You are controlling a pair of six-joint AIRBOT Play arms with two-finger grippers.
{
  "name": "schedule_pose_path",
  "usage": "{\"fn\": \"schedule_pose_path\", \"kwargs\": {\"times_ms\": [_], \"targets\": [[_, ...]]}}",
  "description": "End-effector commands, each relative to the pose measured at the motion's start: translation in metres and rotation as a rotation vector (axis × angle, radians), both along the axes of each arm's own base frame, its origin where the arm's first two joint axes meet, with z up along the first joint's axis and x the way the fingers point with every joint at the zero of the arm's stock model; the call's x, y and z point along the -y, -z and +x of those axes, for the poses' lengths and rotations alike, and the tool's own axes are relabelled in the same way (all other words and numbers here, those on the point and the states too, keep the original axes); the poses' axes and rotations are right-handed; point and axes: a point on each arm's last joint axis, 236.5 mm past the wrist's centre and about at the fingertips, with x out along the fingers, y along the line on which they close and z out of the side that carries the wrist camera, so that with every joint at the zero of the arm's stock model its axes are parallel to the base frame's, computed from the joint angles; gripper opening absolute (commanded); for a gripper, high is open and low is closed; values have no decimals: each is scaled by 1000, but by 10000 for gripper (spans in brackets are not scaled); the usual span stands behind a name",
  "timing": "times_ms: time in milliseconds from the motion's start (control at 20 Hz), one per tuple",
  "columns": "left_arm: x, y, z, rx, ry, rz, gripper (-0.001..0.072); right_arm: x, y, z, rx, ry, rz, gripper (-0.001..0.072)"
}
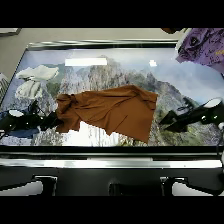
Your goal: Fold the clothes and pants, and hang the long-sleeved shirts on hangers.
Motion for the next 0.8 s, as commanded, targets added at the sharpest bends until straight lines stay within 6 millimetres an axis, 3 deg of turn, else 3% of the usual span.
{"fn": "schedule_pose_path", "kwargs": {"times_ms": [0, 300, 450, 500, 550, 650, 750], "targets": [[2, -2, 0, -4, 0, -12, 17, -42, 38, -30, -21, -29, 31, 478], [3, -2, -1, -9, -4, -15, 18, -73, 60, -43, -32, -61, -7, 475], [3, -2, -1, -9, -4, -15, 17, -96, 59, -42, -10, -91, 10, 263], [3, -3, -1, -9, -3, -16, 17, -105, 57, -41, -1, -99, 21, 77], [3, -5, -1, -7, -1, -18, 16, -111, 53, -36, 14, -85, 44, 31], [2, -20, 7, 38, 2, -6, 14, -117, 28, -11, 89, -67, 92, 30], [-2, -62, 27, 146, 22, 18, 14, -109, -24, 30, 235, -79, 98, 30]]}}
